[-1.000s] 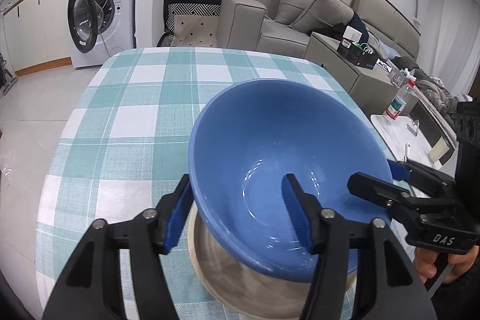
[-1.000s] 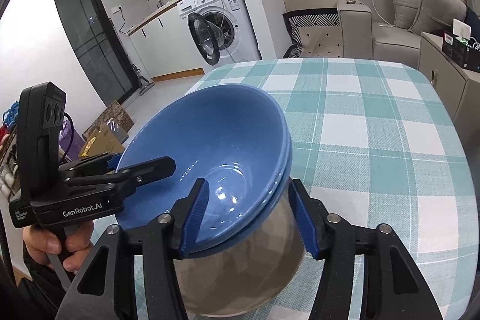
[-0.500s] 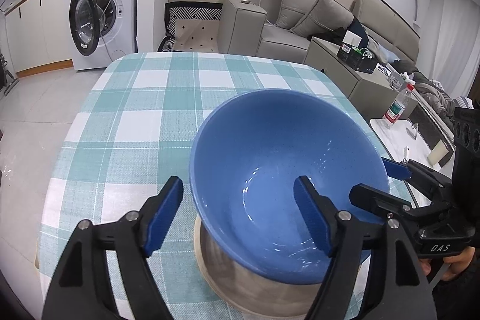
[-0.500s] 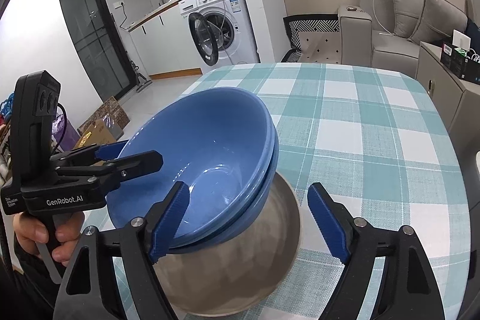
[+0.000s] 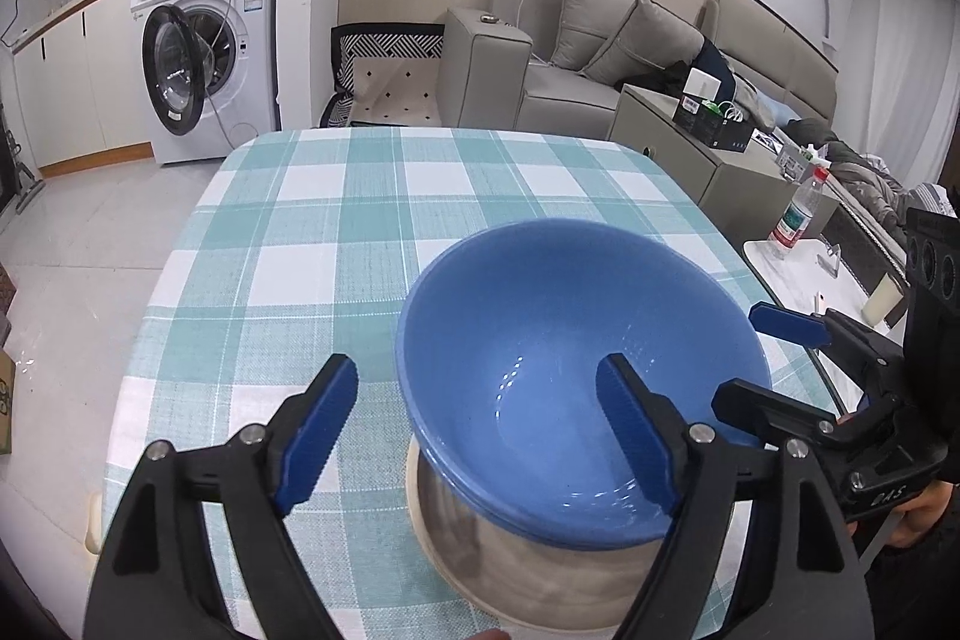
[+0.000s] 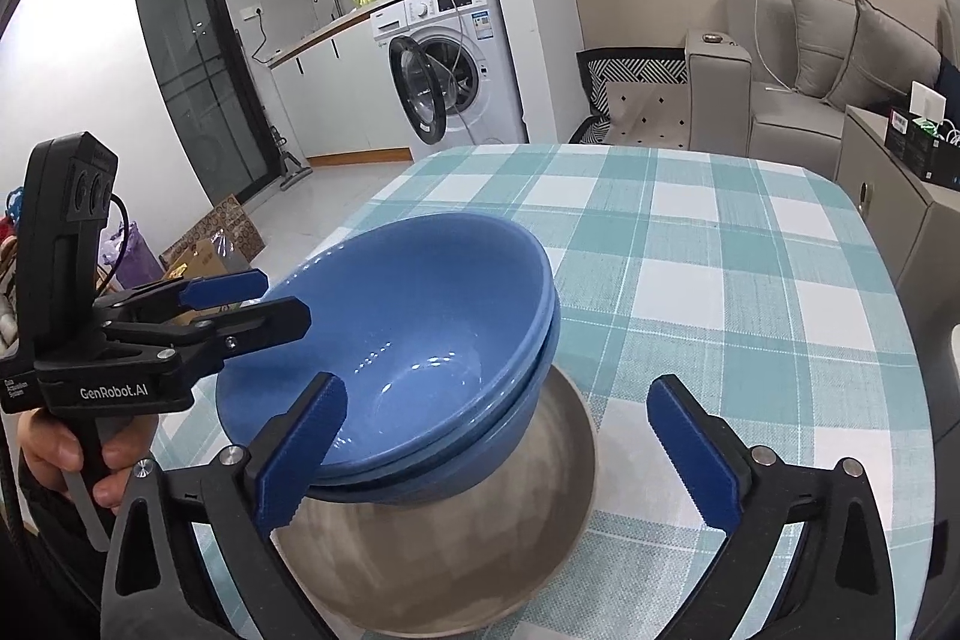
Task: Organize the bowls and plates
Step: 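Lower the bowl stack onto the cream plates and open both grippers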
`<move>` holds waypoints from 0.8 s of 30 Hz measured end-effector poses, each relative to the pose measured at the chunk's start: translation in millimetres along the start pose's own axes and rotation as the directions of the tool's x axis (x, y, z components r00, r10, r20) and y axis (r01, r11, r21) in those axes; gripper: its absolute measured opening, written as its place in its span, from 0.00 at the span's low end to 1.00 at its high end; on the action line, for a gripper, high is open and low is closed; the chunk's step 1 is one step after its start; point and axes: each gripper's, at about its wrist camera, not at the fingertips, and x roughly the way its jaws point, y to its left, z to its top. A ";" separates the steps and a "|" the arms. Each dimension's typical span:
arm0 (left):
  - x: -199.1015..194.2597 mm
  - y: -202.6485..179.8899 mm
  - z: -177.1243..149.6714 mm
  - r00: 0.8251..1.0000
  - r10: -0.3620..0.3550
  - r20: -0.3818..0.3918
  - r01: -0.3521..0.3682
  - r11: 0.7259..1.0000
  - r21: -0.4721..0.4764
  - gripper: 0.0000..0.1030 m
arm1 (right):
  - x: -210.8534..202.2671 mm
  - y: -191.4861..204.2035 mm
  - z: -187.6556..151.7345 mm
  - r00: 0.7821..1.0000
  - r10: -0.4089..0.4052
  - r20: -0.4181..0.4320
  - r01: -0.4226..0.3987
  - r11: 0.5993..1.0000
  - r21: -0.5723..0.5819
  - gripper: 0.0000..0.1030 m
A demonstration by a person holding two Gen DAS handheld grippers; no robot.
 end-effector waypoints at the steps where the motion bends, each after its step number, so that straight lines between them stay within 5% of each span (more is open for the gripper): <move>1: -0.8 0.1 0.2 1.000 0.002 0.002 -0.002 1.000 0.001 0.80 | -0.1 -0.2 0.1 1.000 -0.002 0.000 0.002 1.000 0.001 0.99; 4: -3.3 0.1 0.6 1.000 -0.002 0.011 0.002 1.000 0.004 0.82 | 0.3 -1.5 0.4 1.000 -0.001 -0.001 0.001 1.000 0.005 0.99; 6: -5.2 -0.3 0.0 1.000 -0.002 0.021 0.002 1.000 0.005 1.00 | 0.7 -1.8 0.6 1.000 0.001 -0.002 -0.001 1.000 0.006 0.99; 24: -25.5 0.9 -17.8 0.994 0.034 0.107 -0.041 0.997 0.058 1.00 | -14.2 12.1 0.1 0.998 0.015 0.059 -0.010 0.997 -0.076 0.99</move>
